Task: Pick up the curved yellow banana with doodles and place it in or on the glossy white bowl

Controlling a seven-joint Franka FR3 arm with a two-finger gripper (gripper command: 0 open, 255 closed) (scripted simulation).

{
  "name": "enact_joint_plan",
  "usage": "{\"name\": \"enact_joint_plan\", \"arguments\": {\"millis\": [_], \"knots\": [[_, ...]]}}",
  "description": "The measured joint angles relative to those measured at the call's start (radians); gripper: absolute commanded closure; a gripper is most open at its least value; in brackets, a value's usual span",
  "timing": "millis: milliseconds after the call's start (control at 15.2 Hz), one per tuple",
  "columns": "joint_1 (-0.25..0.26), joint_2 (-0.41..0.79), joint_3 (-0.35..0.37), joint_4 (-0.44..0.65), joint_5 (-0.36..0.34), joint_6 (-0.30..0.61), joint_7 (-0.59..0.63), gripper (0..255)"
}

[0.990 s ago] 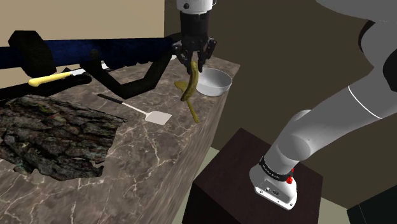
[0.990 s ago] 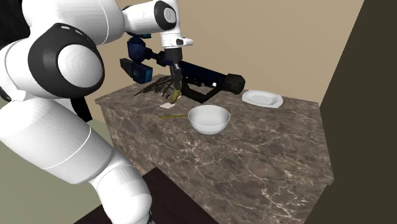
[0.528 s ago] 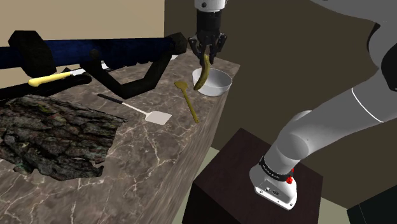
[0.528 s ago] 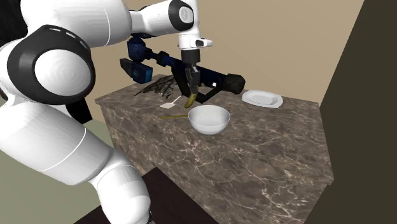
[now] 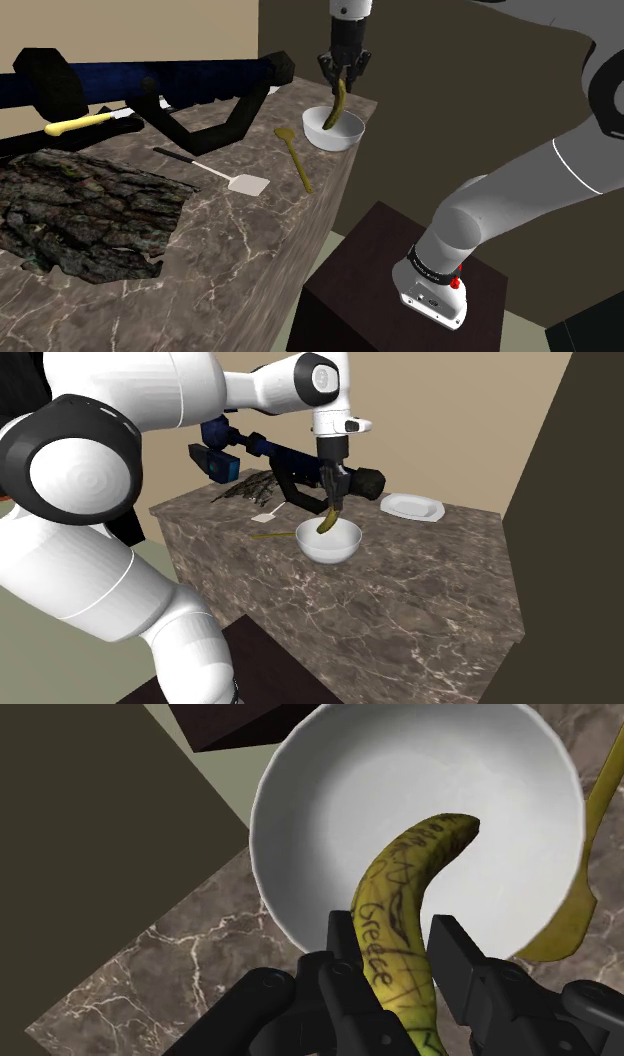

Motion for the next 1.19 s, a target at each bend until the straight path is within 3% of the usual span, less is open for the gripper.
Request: {"name": "enact_joint_plan", "arguments": {"millis": [858, 1188], "knots": [[0.000, -0.025, -0.010, -0.176, -0.005, 0.162, 0.004, 255], [0.002, -0.027, -0.011, -0.188, -0.003, 0.171, 0.004, 255]]}}
